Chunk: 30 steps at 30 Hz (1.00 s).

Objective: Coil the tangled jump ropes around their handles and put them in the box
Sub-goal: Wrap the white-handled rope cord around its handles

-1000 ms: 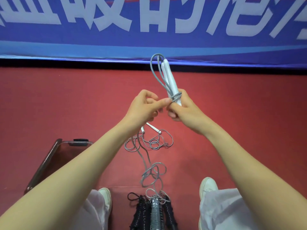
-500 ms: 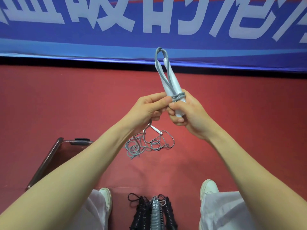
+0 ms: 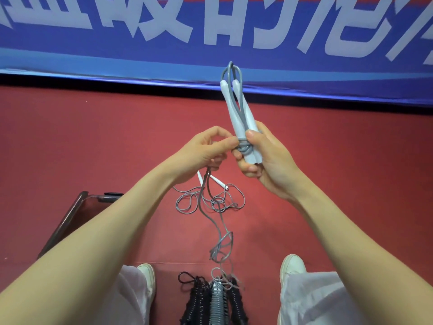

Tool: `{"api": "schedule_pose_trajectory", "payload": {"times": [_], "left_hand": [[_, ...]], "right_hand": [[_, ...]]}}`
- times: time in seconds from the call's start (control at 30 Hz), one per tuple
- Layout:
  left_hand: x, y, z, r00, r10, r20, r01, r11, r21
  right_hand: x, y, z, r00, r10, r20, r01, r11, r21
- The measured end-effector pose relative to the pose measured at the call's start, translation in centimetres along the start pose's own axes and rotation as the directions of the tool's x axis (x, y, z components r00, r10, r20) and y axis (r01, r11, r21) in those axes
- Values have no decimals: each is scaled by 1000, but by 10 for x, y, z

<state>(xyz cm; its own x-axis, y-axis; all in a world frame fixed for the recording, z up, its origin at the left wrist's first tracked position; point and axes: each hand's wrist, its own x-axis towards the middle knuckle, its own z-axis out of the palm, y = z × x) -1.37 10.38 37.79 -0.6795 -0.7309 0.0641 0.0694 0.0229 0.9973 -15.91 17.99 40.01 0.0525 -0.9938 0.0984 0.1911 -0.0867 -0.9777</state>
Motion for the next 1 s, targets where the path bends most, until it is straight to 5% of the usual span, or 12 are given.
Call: {"api": "schedule_pose_trajectory", "payload": {"times": [0.17, 0.33, 0.53, 0.67, 0.8, 0.87, 0.93, 1.0], "left_hand": [[-6, -12, -22, 988, -47, 148, 30, 993, 113], [-13, 0, -33, 970, -103, 222, -1, 905, 425], [-12, -2, -30, 914, -328, 239, 158, 829, 536], [-8, 0, -22, 921, -313, 230, 133, 810, 570], [-2, 1, 6, 987, -130, 97, 24, 709, 705], [-3, -4, 23, 999, -42, -24, 48, 799, 599], [-4, -7, 31, 984, -154, -94, 174, 949, 265], [-4, -8, 32, 967, -254, -23, 254, 967, 21]], "right_hand": [[-3, -11, -17, 984, 51, 168, -57, 998, 32], [-21, -6, -12, 865, 264, 426, -125, 937, -327], [-38, -10, -6, 740, 569, 358, -139, 651, -746], [-34, 6, -7, 748, 638, 182, -90, 369, -925], [-18, 27, -20, 912, 405, -65, -38, -75, -996], [-10, 29, -28, 974, 168, -152, -112, -225, -968], [-1, 29, -35, 983, -29, -182, -184, -179, -966], [5, 26, -41, 972, -124, -198, -187, 95, -978]]}}
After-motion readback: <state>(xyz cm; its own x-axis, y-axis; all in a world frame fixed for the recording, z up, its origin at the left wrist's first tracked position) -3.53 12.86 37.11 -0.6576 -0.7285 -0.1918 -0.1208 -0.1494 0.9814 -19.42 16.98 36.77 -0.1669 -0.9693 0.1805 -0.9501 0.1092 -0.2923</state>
